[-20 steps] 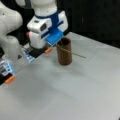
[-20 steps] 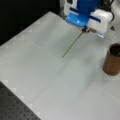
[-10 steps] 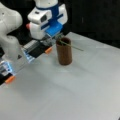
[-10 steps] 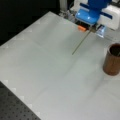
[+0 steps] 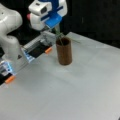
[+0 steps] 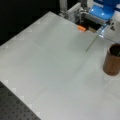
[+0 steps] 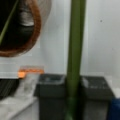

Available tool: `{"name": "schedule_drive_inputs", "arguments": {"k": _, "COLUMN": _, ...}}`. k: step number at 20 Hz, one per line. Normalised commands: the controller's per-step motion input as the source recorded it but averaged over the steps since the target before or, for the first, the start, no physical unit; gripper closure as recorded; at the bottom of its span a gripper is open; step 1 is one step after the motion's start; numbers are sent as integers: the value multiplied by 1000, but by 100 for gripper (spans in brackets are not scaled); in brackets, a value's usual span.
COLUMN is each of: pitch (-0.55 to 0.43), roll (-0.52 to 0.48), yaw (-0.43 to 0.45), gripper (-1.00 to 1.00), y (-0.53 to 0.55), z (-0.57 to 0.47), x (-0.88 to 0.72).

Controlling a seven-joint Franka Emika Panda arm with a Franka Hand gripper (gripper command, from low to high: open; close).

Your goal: Flower insertion into a vase

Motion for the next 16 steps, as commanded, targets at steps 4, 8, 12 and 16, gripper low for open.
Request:
{"name": "schedule_drive_inputs", "arguments": {"k": 4, "pitch": -104, "roll": 38, "yaw": -118, "gripper": 100, "y": 314, "z": -26, "x": -552}}
{"name": "schedule_drive_inputs", "arguments": {"k": 8, "pitch": -121, "roll": 69, "yaw": -131, "gripper": 100, "y": 246, "z": -155, "x": -447}}
{"name": "schedule_drive_inputs", "arguments": {"k": 12, "pitch": -96, "roll": 100, "yaw": -136, "gripper": 100, "y": 203, "z": -172, "x": -364}}
{"name": "schedule_drive_inputs", "arguments": {"k": 16, "pitch": -98, "roll": 110, "yaw": -141, "gripper": 100, "y": 204, "z": -187, "x": -289}}
